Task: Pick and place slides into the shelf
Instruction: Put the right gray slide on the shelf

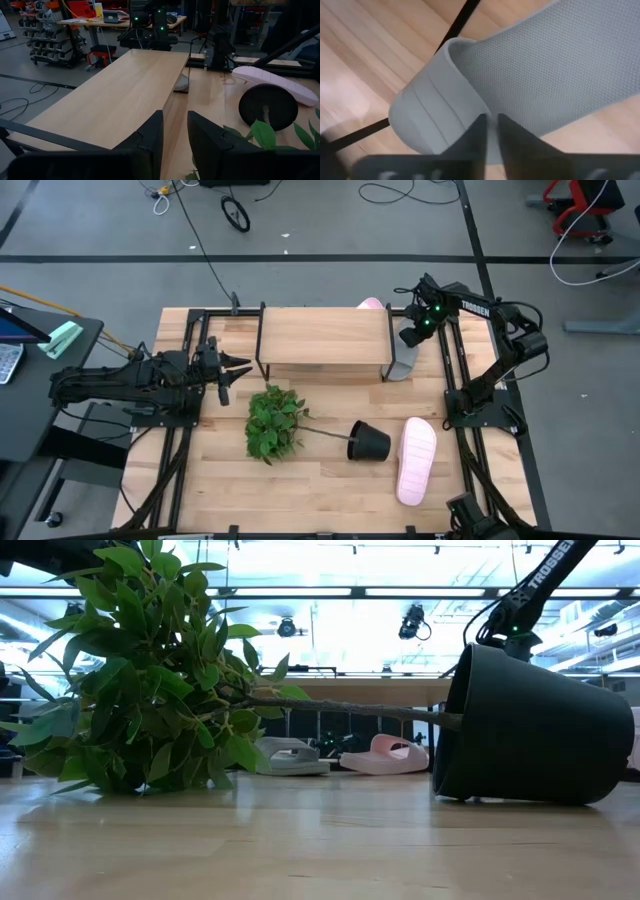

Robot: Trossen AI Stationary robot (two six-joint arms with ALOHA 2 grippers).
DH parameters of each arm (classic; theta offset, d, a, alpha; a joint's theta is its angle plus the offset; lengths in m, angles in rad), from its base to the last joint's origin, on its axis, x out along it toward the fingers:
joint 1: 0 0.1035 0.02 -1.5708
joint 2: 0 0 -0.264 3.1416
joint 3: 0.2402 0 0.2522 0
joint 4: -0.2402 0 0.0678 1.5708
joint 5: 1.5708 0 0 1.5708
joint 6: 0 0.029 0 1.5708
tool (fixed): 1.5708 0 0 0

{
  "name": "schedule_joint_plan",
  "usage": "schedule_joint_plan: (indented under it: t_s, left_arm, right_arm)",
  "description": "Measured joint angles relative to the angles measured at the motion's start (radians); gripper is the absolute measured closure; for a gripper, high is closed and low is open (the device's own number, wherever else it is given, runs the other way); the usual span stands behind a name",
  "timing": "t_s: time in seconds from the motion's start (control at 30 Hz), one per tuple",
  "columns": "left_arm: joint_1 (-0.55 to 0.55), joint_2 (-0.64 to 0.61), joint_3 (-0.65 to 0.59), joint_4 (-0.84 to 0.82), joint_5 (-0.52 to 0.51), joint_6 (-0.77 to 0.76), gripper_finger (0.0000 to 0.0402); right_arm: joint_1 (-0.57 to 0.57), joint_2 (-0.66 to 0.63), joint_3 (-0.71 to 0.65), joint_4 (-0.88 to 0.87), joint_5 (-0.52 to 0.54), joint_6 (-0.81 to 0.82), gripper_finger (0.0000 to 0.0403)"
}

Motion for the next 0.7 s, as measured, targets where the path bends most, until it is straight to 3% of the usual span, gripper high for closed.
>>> schedule_joint_plan:
  t_s: [0.07,0.17,0.47,0.7]
  left_arm:
    - [0.0,0.0,0.0,0.0,0.0,0.0,0.0306]
    - [0.0,0.0,0.0,0.0,0.0,0.0,0.0308]
    - [0.0,0.0,0.0,0.0,0.0,0.0,0.0307]
    - [0.0,0.0,0.0,-0.002,0.0,-0.001,0.0304]
  right_arm:
    - [-0.001,0.0,-0.008,0.003,0.005,-0.021,0.0391]
    - [-0.001,0.0,-0.011,0.023,0.005,-0.009,0.0386]
    - [-0.021,0.0,0.006,0.019,0.016,-0.009,0.0329]
    - [-0.042,-0.001,0.032,-0.069,-0.003,-0.012,0.0242]
